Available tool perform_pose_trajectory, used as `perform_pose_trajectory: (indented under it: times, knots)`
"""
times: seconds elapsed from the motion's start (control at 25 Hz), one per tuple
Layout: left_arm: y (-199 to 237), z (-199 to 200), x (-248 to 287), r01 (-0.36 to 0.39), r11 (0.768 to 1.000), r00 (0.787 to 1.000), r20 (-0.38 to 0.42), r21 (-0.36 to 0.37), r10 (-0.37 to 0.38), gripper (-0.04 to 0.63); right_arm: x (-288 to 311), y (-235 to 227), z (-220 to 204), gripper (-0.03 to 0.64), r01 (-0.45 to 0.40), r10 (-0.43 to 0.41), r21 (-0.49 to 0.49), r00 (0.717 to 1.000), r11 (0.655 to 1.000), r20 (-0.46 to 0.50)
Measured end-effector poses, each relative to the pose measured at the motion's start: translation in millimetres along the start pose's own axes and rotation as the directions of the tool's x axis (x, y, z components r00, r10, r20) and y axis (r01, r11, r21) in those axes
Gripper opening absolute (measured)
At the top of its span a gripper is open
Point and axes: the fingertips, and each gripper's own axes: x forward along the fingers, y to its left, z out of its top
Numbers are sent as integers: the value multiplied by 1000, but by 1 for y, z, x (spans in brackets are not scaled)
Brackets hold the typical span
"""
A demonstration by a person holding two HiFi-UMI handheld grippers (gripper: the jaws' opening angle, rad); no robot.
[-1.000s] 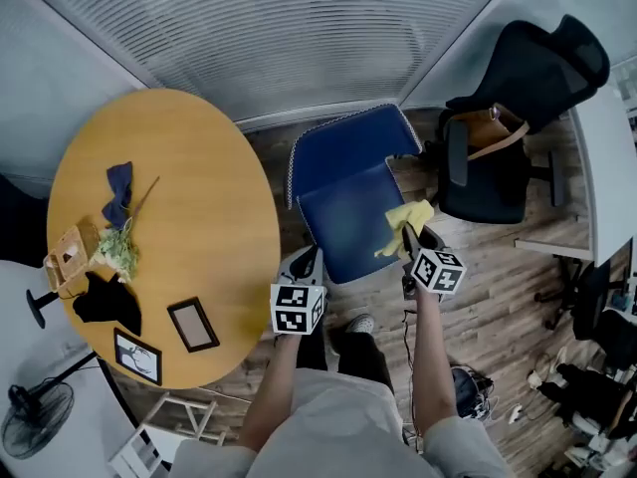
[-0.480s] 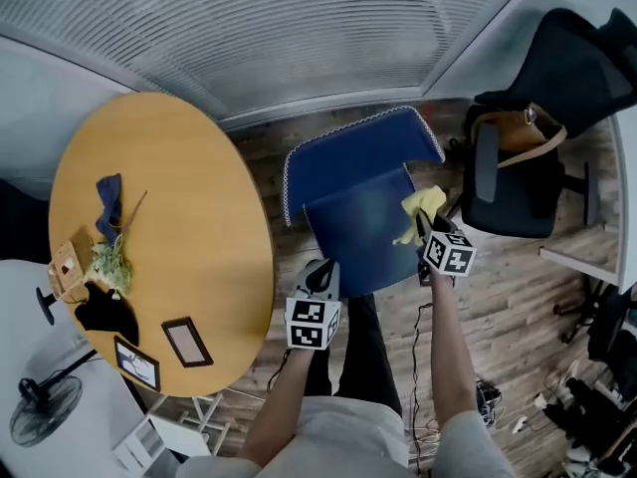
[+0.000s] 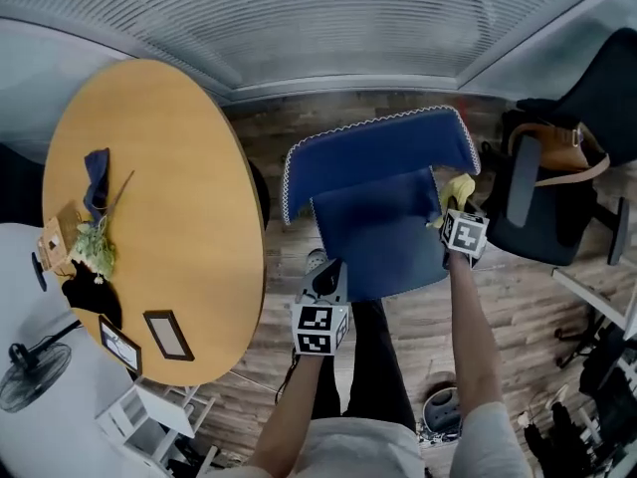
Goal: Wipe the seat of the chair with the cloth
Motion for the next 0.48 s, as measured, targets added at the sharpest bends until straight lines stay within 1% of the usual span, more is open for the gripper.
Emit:
perform_pose_trajectory:
  times: [0.08,0.16,0.24,0.32,0.36,0.4,0.48]
  knots:
    - [7,-6,6,-13,1000,1000,-1,-20,13,29,22,-7,-5,103,64,-64,-23,997,998,-32]
    - [13,-13,9,-19,999,1000,-7,-26,19,29,43,-11,-15,104,123,-125,-38,989,992,-79]
    - [19,-24,12,-22,999,1000,-20,-27,22,29,62,-9,-27,104,154,-162,-65,979,986,-127]
    - [26,-35,14,-29,999,999,-35,-30,28,29,80,3,-37,104,135,-149,-96,974,986,-168]
    - [30,-40,16,-36,999,999,-40,-31,35,28,90,13,-39,104,108,-128,-119,976,987,-176]
    - [33,-45,18,-44,998,998,-43,-35,42,29,99,25,-38,104,68,-93,-141,980,988,-178]
    - [35,-54,23,-50,997,998,-47,-54,47,29,113,51,-34,104,-36,4,-163,981,986,-192]
